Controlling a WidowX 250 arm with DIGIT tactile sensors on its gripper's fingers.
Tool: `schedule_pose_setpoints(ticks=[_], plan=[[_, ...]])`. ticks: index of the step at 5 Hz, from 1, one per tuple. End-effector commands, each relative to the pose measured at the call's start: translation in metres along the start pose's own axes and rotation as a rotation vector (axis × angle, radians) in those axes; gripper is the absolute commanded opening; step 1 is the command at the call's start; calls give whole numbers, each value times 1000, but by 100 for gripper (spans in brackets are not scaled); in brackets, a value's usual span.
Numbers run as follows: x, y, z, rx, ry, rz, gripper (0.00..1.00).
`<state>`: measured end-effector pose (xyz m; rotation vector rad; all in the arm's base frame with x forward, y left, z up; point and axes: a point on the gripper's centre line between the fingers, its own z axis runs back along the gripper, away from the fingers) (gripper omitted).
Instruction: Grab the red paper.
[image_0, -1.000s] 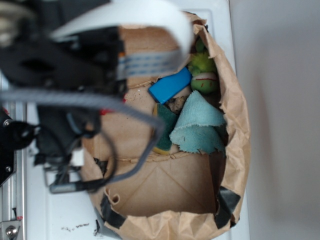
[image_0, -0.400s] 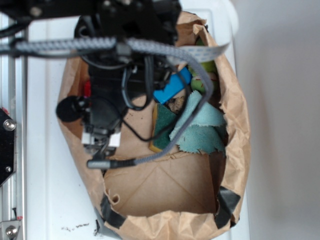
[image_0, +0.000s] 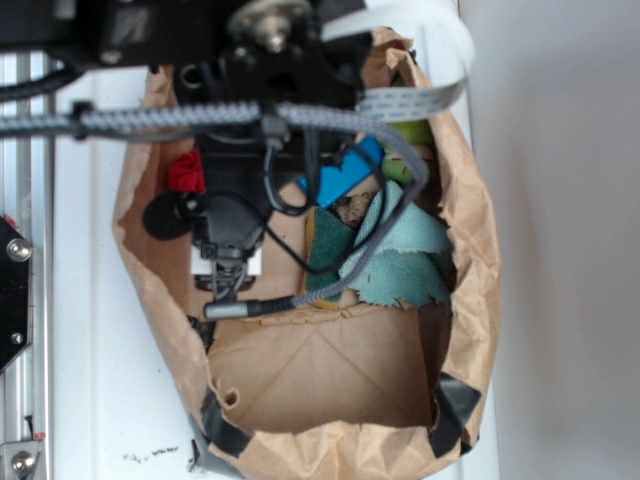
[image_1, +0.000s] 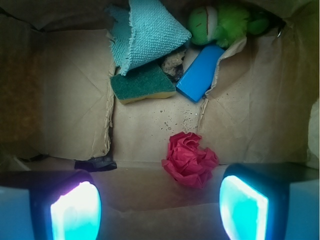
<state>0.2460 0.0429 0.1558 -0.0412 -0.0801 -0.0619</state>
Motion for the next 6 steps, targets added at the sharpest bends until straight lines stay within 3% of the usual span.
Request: schedule_pose_setpoints(ticks=[1, 2, 3, 5, 6], plan=[[5, -5, 7, 9, -28, -20, 100], [-12, 6, -21, 27, -37, -89, 100], [-11, 15, -41, 53, -60, -104, 100], [15, 22, -59, 81, -46, -55, 100], [27, 26, -35, 24, -37, -18, 100]])
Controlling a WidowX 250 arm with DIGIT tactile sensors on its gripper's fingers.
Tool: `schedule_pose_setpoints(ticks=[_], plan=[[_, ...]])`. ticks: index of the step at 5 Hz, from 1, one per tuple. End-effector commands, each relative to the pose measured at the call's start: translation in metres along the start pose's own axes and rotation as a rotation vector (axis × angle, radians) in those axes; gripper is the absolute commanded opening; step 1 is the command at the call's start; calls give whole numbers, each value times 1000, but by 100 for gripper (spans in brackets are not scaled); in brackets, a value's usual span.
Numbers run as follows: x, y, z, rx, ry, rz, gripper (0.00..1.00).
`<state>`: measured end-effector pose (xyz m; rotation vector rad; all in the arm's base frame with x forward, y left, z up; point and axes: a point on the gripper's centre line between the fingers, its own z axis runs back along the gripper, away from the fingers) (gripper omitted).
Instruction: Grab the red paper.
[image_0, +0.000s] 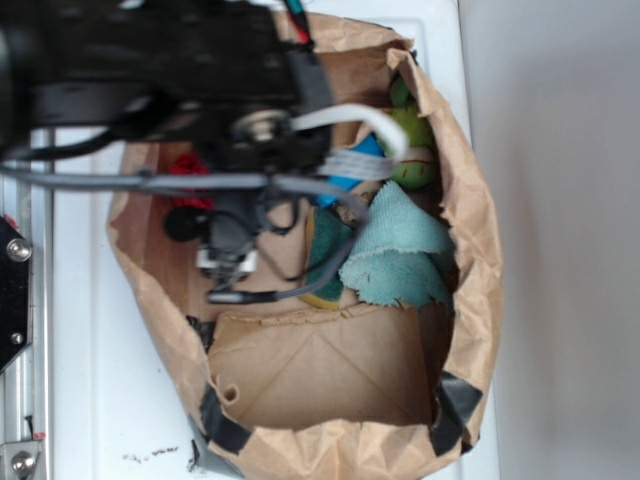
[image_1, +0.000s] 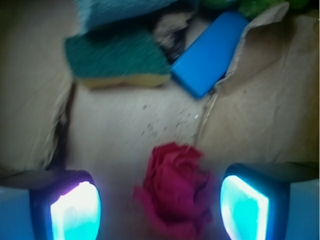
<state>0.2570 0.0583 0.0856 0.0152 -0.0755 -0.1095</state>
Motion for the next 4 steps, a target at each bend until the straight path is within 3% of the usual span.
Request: schedule_pose_setpoints(ticks=[1, 2, 4], plan=[[26, 21, 45, -40, -63, 61, 100], [23, 26, 25, 15, -53, 51, 100], [16, 19, -6, 59, -24, 18, 100]])
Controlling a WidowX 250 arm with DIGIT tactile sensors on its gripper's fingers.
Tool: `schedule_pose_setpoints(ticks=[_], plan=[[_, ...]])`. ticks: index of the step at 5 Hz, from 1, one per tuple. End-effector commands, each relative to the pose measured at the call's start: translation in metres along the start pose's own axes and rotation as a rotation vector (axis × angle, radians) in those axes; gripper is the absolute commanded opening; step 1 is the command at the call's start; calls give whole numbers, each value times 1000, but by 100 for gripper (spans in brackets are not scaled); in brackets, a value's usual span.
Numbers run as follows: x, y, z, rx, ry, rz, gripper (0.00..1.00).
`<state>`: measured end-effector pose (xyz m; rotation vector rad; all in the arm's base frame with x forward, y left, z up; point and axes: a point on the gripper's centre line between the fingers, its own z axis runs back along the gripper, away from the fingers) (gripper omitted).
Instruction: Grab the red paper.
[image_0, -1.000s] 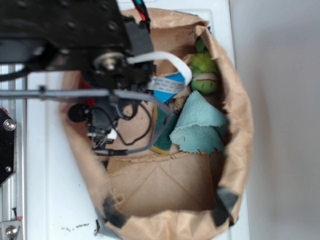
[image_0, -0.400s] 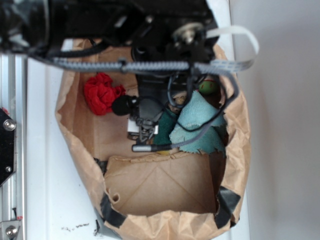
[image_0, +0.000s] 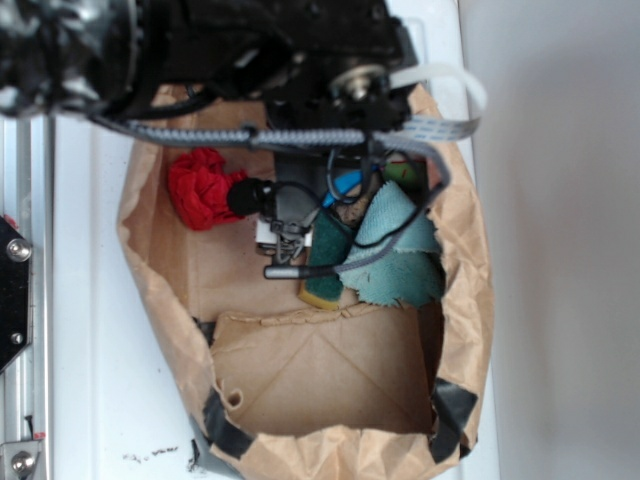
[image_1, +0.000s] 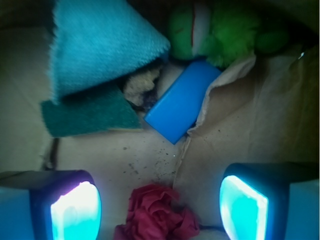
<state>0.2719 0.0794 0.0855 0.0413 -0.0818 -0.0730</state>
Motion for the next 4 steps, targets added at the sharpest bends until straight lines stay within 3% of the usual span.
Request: schedule_pose_setpoints(ticks=[1, 3, 4], plan=[[-4, -11, -12, 32, 22, -21, 100], [-25, -22, -16, 35, 134, -7, 100], [-24, -20, -18, 61, 143, -18, 100]])
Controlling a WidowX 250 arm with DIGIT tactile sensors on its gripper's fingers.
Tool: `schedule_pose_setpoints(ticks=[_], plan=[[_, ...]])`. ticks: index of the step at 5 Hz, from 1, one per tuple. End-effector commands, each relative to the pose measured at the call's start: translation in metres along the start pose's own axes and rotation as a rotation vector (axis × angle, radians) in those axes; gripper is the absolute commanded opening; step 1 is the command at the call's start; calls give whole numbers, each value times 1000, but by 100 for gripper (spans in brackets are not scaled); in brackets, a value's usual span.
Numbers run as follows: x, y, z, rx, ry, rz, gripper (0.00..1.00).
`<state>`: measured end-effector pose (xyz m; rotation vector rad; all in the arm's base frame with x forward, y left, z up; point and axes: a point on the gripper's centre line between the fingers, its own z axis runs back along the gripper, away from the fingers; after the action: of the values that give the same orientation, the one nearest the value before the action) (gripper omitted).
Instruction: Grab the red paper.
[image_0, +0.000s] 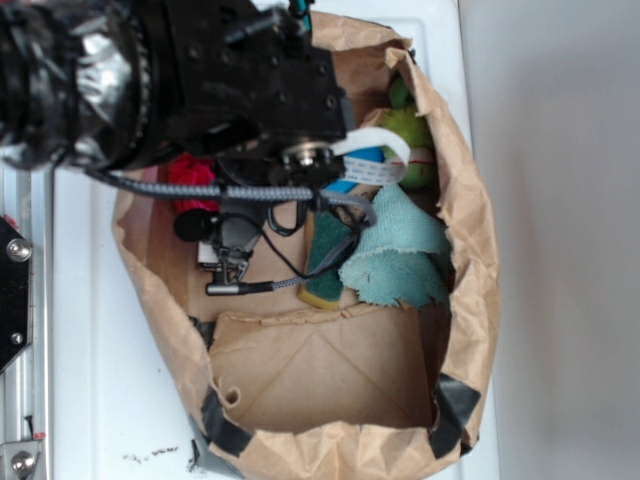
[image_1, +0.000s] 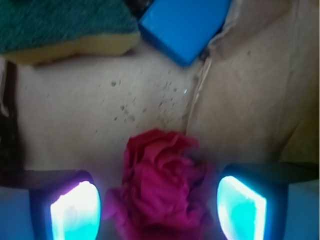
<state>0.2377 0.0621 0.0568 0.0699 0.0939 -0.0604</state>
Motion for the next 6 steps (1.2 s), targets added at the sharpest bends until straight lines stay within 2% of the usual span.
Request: schedule_pose_setpoints(ticks=[1, 2, 3, 6], plan=[[11, 0, 9, 29, -53, -17, 100], [11, -1, 8, 7, -74, -21, 100], [13, -3, 7, -77, -104, -31, 100], [13, -3, 7, -77, -104, -31, 100]])
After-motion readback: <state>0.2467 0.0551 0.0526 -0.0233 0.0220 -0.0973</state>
